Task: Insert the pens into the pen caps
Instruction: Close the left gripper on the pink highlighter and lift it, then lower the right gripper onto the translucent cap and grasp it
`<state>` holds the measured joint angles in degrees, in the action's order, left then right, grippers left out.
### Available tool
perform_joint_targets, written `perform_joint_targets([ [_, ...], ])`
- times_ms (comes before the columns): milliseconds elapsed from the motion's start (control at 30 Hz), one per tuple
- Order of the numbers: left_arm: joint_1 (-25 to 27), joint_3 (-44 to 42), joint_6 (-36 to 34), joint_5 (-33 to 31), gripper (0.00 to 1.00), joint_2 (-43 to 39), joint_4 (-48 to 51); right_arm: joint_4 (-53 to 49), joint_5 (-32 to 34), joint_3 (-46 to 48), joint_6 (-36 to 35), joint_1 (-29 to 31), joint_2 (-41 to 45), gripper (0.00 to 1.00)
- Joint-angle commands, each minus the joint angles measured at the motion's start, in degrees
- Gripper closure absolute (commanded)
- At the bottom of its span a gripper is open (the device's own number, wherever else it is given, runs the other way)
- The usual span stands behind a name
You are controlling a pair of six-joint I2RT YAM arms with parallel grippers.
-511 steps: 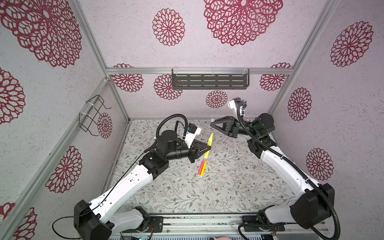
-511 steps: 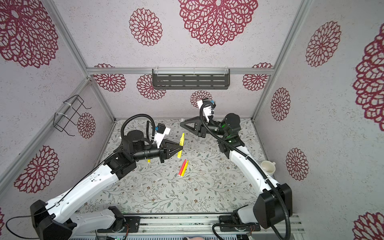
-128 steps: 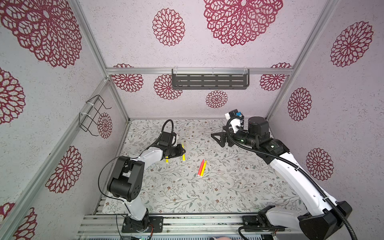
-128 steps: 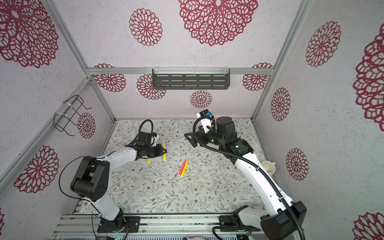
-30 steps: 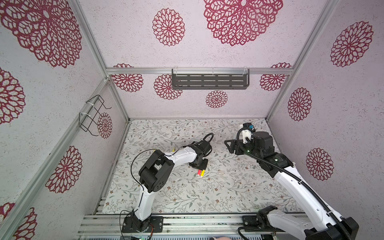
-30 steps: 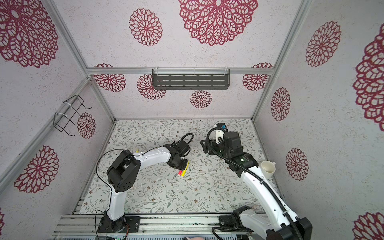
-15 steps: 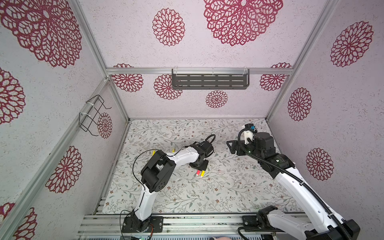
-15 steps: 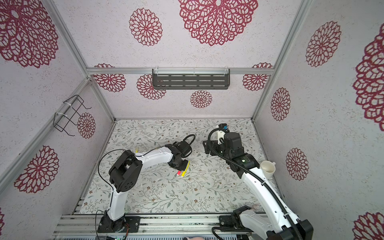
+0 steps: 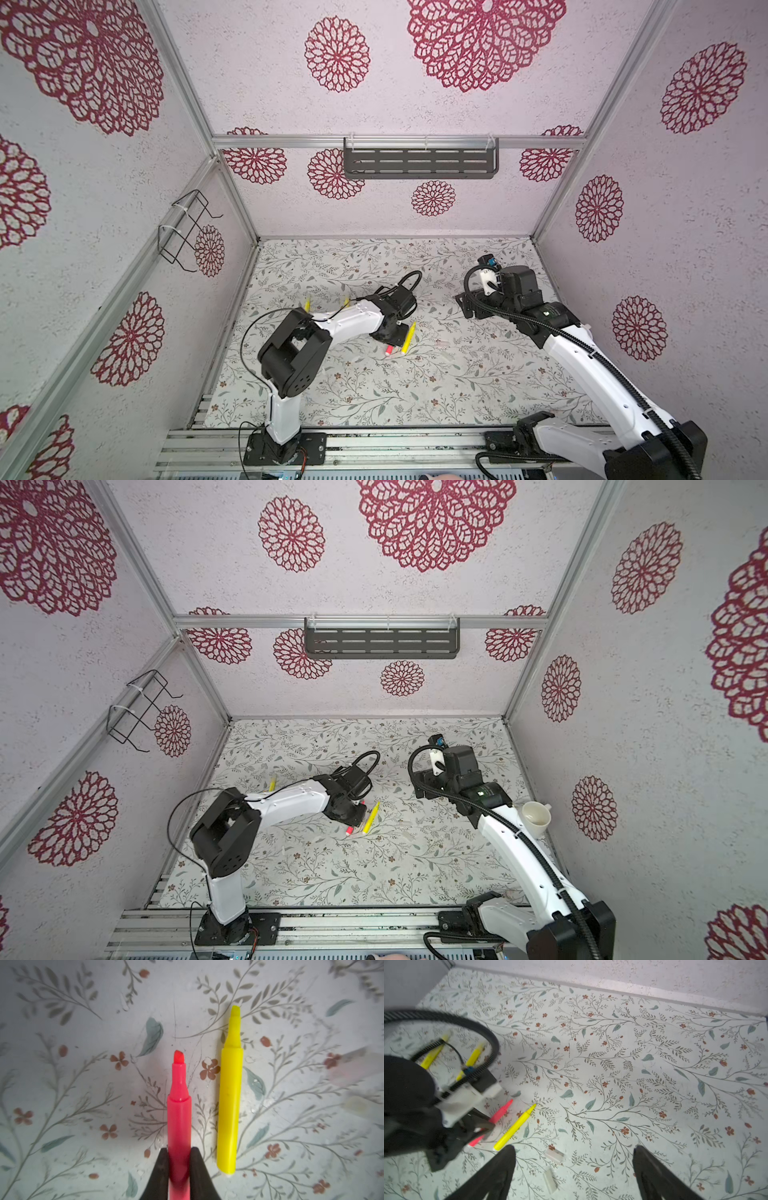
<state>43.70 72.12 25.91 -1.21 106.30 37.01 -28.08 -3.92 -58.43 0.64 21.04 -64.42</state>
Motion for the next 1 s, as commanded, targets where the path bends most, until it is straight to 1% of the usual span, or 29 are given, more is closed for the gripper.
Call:
perform_joint_targets([
  [0, -1.11, -3.03, -0.69, 2.52, 1.0, -8.93, -8.84, -2.09, -1.31, 0.97, -15.07, 0.17, -0.51, 0.06],
  [100, -1.69, -6.67, -0.22, 3.41, 1.0, -13.9, -11.84, -4.55, -4.73, 2.07, -27.11, 0.61, -2.95, 0.05],
  [167, -1.93, -8.88, 0.17, 3.84, 1.0, -16.51, -13.46, -8.09, -6.48, 2.42, -35.77, 1.64, -5.91, 0.06],
  [233, -2.13, -11.09, 0.32, 3.85, 1.0, -18.68, -15.1, -12.1, -7.36, 2.3, -42.69, 3.52, -9.29, 0.05],
  [300, -2.43, -13.16, 0.48, 4.19, 1.0, -20.35, -16.75, -12.78, -4.79, 1.19, -44.05, 5.11, -13.26, 0.08],
  [400, -2.97, -15.45, 0.76, 4.2, 1.0, -22.21, -17.83, -14.58, -3.51, -2.04, -45.83, 7.12, -18.77, 0.16],
  [533, -3.52, -18.67, 1.53, 4.45, 1.0, -24.66, -20.19, -16.01, -2.88, -5.91, -47.51, 9.0, -23.01, 0.19],
  [567, -3.61, -19.42, 1.67, 4.55, 1.0, -25.2, -20.72, -16.32, -2.39, -6.83, -47.53, 9.18, -23.89, 0.24],
  [600, -3.77, -20.17, 1.84, 4.63, 1.0, -25.73, -21.29, -17.13, -2.38, -7.92, -47.94, 9.37, -25.07, 0.32],
  [633, -3.88, -20.8, 2.1, 4.68, 1.0, -26.17, -21.6, -17.83, -2.32, -9.05, -48.24, 9.6, -26.28, 0.37],
  [867, -4.5, -22.99, 2.35, 5.14, 1.0, -28.91, -22.98, -19.9, -3.38, -10.76, -49.34, 10.57, -31.65, 0.38],
  [967, -5.27, -25.09, 2.07, 7.41, 1.0, -30.66, -25.45, -18.86, -2.59, -10.38, -49.53, 10.56, -32.9, 0.38],
])
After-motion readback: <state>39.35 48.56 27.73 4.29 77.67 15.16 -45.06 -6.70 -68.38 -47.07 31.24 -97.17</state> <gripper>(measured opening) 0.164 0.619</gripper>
